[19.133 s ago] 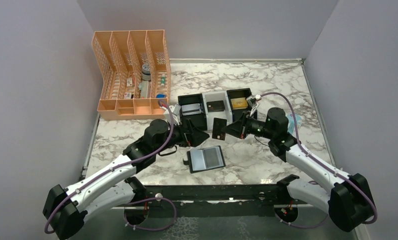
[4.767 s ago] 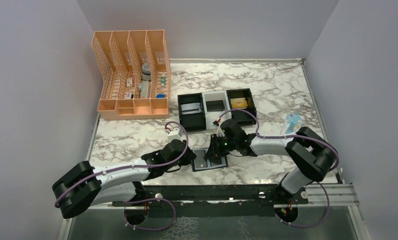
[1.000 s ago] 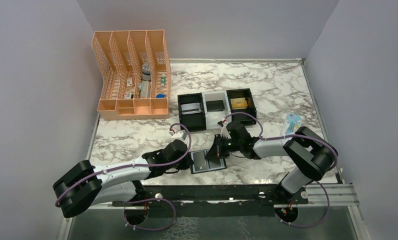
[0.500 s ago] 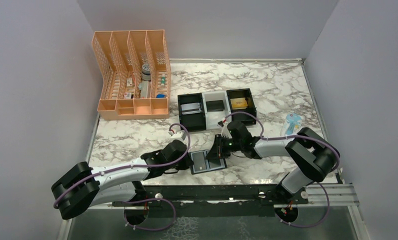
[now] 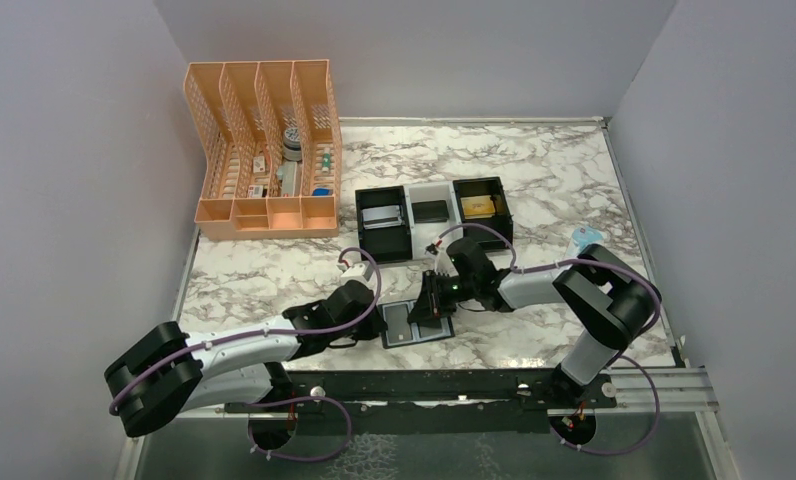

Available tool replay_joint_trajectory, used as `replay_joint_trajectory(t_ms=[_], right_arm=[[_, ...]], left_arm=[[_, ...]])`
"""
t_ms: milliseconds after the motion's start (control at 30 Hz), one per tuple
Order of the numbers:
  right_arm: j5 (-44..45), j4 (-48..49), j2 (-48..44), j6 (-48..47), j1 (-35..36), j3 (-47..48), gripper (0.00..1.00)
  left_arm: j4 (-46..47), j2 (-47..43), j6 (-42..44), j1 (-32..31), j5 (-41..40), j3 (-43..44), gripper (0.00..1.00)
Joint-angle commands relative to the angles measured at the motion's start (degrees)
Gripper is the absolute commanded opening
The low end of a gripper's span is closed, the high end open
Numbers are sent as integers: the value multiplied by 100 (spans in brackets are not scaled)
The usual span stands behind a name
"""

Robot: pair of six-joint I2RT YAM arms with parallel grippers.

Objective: Take the credit cards out of the card holder

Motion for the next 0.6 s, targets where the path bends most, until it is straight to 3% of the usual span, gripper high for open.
replay_joint_trajectory(t_ms=[0,200,333,567], right_arm=[[-207,135,123,24,-22,-15,12],[-509,758,128,530,-22,-238,10],[-564,1143,89,760,-22,-367,3],[-62,748,-272,557,-22,-386,1]], left_arm=[[40,192,-4,-30,24,-41,0],[134,188,-14,-30,87,-123,0],[141,168,-39,-39,92,-174,0],[42,-22,-93,-39,-61,-239,0]])
